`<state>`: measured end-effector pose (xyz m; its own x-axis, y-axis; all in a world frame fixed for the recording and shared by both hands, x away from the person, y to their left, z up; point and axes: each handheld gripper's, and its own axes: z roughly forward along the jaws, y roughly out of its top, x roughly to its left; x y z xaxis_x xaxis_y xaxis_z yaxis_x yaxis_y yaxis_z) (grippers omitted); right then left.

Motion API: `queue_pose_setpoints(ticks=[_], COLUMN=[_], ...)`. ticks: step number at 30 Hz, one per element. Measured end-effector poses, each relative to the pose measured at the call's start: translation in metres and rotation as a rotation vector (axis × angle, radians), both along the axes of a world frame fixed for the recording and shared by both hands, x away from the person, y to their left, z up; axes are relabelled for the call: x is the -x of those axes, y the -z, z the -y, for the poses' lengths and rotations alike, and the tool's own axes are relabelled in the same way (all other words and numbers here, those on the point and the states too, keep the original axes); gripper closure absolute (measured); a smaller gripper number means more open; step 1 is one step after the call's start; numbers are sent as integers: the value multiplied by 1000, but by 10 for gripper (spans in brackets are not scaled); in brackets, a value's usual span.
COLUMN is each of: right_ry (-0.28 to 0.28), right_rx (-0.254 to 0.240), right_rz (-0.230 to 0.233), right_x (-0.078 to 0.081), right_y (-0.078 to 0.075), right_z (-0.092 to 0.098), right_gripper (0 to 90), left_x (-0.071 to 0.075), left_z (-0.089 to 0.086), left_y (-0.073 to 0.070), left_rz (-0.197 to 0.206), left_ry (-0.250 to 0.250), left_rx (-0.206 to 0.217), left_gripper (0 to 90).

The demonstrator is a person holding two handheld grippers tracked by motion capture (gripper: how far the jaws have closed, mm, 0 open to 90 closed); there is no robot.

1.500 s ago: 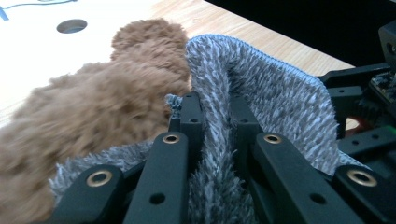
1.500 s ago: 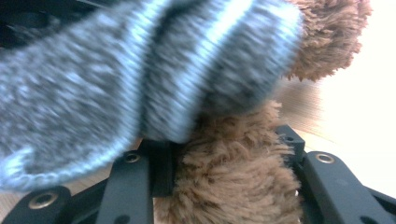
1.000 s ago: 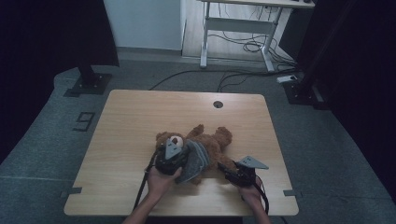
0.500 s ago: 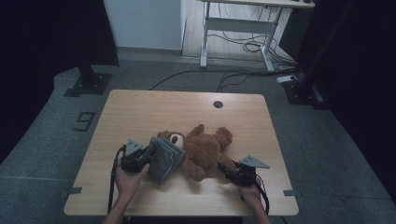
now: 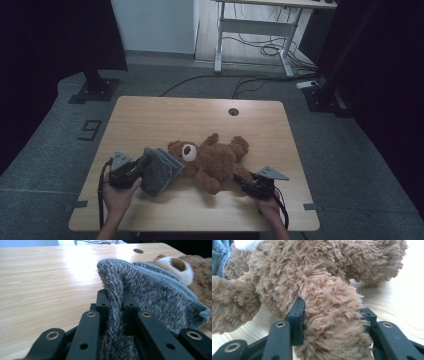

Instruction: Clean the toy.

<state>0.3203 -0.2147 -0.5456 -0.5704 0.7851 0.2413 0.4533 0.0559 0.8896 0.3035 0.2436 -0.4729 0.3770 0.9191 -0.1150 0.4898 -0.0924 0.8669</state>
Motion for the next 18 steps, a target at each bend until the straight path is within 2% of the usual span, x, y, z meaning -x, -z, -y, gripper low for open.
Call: queue_pose_setpoints(ticks=[5,8,12,18], right_ry=[3,7,9,10], right_rx=[0,-2,2,3], right_rz=[-1,1,0,1], right_x=[-1,-1,-1,-1], right_y=[1,1,1,1], right_z=[0,0,-1,-1], right_gripper=[506,502,501,498], left_x=[5,7,8,5], left_z=[-31,-49,-59,-64], left_y=[10,22,33,35], left_rz=[-45,-103,-139,-151], left_ry=[-55,-86,-122,-144], left_rx=[-15,-23,-45,-47], left_gripper=[782,772,746,669])
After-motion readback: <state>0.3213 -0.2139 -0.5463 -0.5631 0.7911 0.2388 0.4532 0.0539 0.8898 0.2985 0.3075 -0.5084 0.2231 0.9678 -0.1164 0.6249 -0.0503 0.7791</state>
